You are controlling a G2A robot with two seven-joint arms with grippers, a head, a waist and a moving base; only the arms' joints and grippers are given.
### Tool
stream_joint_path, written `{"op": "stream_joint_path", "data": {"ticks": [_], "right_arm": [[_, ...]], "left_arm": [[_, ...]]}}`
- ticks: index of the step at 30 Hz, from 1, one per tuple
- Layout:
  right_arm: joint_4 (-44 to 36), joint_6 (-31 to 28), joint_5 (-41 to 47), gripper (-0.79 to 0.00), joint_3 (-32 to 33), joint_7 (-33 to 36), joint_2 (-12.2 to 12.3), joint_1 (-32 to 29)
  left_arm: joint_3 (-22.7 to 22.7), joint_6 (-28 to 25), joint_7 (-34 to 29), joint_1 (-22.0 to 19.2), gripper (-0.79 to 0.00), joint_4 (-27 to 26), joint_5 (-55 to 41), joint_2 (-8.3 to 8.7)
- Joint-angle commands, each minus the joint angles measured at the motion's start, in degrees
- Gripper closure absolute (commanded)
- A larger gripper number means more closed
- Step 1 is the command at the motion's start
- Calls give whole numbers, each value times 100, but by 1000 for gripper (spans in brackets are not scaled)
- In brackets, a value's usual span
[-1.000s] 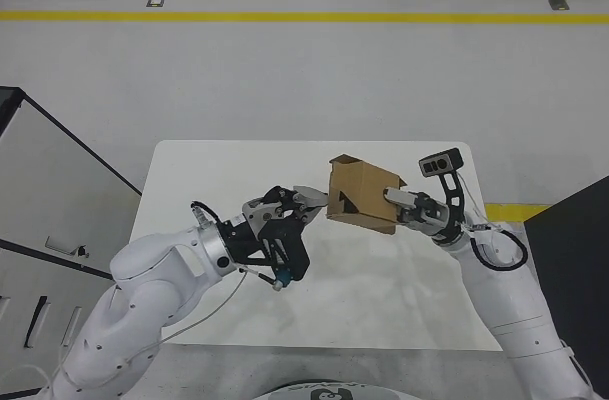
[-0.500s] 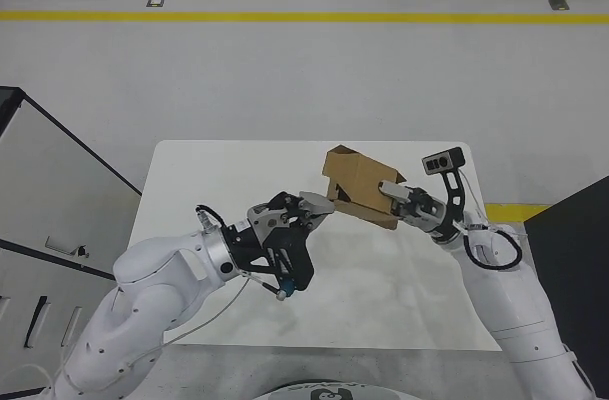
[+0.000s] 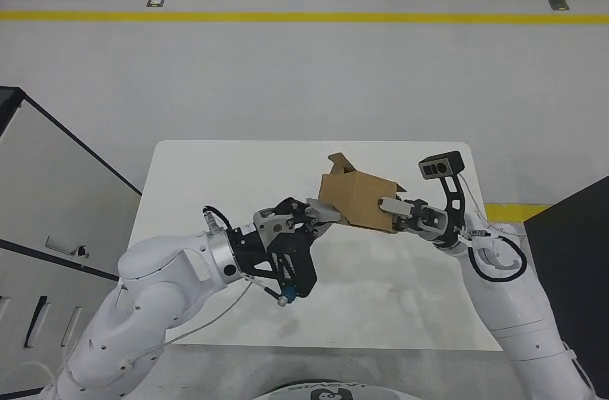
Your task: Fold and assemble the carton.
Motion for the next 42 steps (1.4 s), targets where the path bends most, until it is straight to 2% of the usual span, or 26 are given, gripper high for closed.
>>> {"op": "stream_joint_path", "data": {"ticks": [1, 14, 26, 35, 42], "right_arm": [[-13, -3, 33, 0, 1, -47, -4, -10], [-51, 138, 127, 0, -78, 196, -12, 32], [37, 205, 323, 0, -43, 134, -22, -4], [120, 304, 345, 0, -135, 279, -39, 104], [344, 703, 586, 0, -121, 407, -35, 167]], "left_arm": [[30, 0, 3, -6, 0, 0, 17, -1], [188, -32, 57, -76, 0, 16, 66, -10], [97, 28, 34, -79, 0, 73, 41, -5], [259, 45, 67, -144, 0, 105, 113, -20], [128, 75, 15, -126, 0, 93, 86, -11]]}}
